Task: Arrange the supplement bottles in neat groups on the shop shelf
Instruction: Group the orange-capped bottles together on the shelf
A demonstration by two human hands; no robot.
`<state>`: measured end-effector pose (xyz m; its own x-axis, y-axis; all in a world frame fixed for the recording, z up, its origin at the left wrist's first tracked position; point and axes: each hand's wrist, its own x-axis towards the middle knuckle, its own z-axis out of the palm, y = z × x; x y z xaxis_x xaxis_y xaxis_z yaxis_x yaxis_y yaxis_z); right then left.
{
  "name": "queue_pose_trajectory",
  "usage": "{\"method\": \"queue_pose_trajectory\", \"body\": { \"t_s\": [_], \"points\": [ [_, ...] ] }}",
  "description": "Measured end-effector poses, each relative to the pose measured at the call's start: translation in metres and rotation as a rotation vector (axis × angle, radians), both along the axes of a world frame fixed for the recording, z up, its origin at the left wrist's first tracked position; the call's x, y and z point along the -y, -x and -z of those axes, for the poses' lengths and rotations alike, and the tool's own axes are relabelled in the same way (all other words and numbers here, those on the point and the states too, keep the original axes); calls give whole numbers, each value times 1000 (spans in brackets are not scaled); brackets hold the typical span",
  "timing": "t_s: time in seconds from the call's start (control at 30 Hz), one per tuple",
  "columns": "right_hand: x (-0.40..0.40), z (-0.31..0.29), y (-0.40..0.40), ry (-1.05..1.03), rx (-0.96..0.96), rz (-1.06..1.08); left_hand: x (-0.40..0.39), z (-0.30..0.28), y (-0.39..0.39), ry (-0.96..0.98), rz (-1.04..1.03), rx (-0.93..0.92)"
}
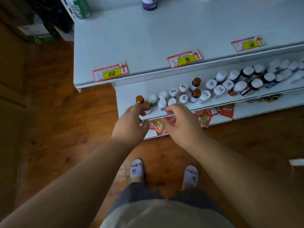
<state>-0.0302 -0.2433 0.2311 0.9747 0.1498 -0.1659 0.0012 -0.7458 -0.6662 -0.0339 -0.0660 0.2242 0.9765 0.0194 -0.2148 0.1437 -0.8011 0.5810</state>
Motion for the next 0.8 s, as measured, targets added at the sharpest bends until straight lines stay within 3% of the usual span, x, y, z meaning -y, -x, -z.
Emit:
{"method": "queue_pose_trajectory", "body": {
  "t_s": [0.3,0.5,0.8],
  "points": [
    [-49,128,-17,-28,-136,79,-39,105,-23,48,-53,-146],
    [-56,224,-56,-40,-204,163,-29,192,-64,309,-312,-259],
    [-64,301,-122,-32,-209,61,-12,280,-104,423,-393,-267]
  ]
}}
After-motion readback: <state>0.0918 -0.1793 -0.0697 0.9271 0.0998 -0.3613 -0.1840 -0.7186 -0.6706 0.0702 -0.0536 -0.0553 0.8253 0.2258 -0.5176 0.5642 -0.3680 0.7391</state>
